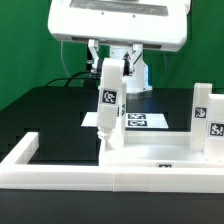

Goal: Assemble desk

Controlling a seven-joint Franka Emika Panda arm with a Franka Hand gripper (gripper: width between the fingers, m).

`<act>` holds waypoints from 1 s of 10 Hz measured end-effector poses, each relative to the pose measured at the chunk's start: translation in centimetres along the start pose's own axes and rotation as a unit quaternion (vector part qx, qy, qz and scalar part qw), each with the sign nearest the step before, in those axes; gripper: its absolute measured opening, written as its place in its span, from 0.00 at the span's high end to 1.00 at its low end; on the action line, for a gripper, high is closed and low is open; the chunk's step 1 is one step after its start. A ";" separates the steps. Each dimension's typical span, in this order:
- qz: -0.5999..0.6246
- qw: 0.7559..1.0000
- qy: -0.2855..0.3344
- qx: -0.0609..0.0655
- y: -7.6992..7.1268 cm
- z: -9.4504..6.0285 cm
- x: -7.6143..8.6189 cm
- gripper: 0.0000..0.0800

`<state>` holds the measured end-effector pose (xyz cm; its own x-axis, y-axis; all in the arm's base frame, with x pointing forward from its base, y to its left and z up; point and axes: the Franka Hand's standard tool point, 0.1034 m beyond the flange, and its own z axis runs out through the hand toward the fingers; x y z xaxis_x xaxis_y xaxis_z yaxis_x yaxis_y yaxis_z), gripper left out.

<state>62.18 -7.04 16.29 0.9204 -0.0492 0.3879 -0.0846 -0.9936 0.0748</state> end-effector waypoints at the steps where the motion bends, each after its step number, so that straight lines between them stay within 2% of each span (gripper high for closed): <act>1: 0.012 1.000 -0.001 0.001 -0.1 0.1 -0.1 0.64; 4: 0.010 1.000 -0.001 0.003 0.1 0.1 -0.2 0.64; 5: 0.023 1.000 0.000 0.010 0.8 0.2 -0.3 0.64; 7: 0.021 1.000 0.003 0.022 -0.3 0.3 0.2 0.64; 8: 0.021 0.999 0.004 0.025 -0.3 0.3 0.3 0.64; 10: 0.046 0.999 0.000 0.024 -1.2 0.6 0.2 0.64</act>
Offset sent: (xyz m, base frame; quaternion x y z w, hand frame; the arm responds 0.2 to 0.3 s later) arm 0.0000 0.0000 0.0000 0.0000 0.0000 0.0000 1.0000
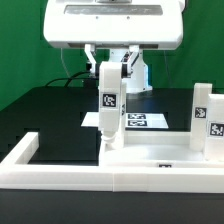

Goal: Assemble desk

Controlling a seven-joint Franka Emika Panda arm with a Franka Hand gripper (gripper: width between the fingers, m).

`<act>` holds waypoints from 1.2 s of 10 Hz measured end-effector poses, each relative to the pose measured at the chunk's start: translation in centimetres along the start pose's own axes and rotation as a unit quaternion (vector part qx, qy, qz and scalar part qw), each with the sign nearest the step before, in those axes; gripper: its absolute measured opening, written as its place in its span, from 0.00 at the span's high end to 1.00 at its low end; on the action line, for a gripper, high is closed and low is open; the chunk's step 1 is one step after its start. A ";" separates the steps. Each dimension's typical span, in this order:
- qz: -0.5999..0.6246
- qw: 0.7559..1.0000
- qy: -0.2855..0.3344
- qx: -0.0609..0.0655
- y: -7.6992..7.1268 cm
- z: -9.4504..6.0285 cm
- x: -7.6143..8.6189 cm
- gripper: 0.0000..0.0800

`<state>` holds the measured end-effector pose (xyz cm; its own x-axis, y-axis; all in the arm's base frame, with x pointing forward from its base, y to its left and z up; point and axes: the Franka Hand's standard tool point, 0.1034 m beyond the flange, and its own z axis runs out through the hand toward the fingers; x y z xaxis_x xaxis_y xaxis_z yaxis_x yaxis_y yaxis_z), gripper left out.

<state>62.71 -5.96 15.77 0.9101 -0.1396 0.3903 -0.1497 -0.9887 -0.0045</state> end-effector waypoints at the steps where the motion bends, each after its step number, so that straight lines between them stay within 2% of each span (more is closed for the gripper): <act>1: -0.009 1.000 -0.001 -0.001 -0.1 0.0 0.0 0.64; 7: -0.010 1.000 -0.010 -0.008 -0.2 1.9 -1.3 0.64; 12: -0.012 1.000 -0.015 -0.012 -0.1 2.6 -1.9 0.64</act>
Offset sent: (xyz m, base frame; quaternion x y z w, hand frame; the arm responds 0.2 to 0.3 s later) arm 0.0046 0.0124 -0.0104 -0.0047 0.0225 0.0087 0.9997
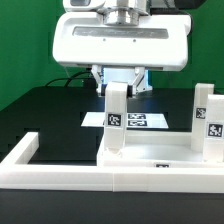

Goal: Assemble desk

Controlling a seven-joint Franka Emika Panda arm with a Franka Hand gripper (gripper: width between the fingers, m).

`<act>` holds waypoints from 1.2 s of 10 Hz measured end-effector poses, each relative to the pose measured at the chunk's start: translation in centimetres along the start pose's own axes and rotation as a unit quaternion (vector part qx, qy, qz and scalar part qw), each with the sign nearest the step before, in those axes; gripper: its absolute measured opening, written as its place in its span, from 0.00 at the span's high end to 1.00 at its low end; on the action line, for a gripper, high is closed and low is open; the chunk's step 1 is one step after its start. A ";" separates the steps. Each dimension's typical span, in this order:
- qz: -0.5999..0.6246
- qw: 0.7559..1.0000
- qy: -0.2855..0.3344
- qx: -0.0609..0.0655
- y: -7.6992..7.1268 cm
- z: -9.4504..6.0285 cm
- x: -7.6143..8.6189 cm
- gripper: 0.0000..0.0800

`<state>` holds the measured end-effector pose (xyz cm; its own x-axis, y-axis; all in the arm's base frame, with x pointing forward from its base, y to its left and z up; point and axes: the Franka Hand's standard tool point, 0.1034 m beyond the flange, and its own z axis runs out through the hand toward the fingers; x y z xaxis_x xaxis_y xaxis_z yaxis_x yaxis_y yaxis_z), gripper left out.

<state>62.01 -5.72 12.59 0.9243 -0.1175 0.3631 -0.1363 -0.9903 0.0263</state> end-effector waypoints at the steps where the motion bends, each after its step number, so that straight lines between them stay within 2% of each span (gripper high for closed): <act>1: -0.001 1.000 0.005 -0.003 0.0 0.2 0.0 0.64; 3: -0.004 1.000 0.020 -0.008 -0.1 0.3 0.0 0.64; 6: -0.004 1.000 0.019 -0.008 -0.1 0.3 0.1 0.64; 7: -0.004 1.000 0.019 -0.008 -0.1 0.3 0.1 0.41; 8: -0.004 1.000 0.019 -0.008 -0.1 0.3 0.1 0.26; 9: -0.003 1.000 0.017 -0.006 -0.2 0.1 0.2 0.26; 10: -0.003 1.000 0.017 -0.005 -0.1 0.0 0.4 0.20; 12: 0.002 1.000 0.009 0.002 0.2 -1.1 0.9 0.19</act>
Offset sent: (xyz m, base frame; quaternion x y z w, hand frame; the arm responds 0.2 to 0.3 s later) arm 0.0000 0.0000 0.0000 0.0000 0.0000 0.0000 1.0000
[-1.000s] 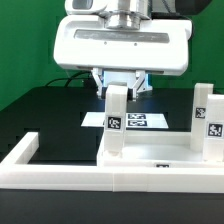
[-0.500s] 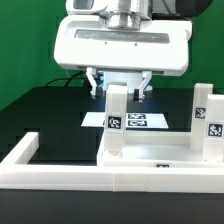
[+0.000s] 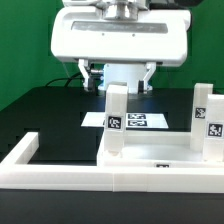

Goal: Assemble desk

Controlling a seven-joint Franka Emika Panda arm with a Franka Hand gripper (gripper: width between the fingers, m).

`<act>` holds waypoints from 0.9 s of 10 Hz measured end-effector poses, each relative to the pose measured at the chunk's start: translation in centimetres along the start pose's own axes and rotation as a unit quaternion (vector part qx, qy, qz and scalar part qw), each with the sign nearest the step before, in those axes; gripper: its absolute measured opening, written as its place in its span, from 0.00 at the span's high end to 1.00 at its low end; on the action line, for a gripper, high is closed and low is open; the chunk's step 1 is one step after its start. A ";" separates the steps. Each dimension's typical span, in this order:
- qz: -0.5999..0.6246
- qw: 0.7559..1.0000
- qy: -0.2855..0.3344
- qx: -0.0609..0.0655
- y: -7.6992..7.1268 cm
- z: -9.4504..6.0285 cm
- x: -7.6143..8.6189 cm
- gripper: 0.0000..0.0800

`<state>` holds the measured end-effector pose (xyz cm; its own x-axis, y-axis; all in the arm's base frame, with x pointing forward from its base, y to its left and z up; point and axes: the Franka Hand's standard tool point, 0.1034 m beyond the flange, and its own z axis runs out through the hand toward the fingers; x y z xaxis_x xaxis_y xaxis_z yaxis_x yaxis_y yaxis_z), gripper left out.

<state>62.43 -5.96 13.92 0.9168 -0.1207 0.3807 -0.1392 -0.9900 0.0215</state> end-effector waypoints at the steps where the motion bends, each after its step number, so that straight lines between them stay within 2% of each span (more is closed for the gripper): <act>1: 0.004 1.000 -0.005 0.005 0.2 -0.8 0.4 0.19; 3: 0.010 1.000 -0.014 0.014 0.4 -1.9 1.4 0.19; 6: 0.011 0.999 -0.030 0.016 0.3 -1.4 0.8 0.19; 7: 0.008 0.993 -0.115 0.028 0.2 -0.8 -0.5 0.19; 8: 0.000 0.989 -0.148 0.027 0.5 -0.5 -0.1 0.19; 9: -0.008 0.980 -0.197 0.026 0.7 -0.3 -0.5 0.19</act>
Offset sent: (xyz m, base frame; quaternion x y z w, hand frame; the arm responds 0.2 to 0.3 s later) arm 0.0000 0.0000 0.0000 0.0000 -0.0650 0.0000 0.9979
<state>61.79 -6.62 14.01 0.9936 -0.1130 -0.0058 -0.1131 -0.9932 -0.0258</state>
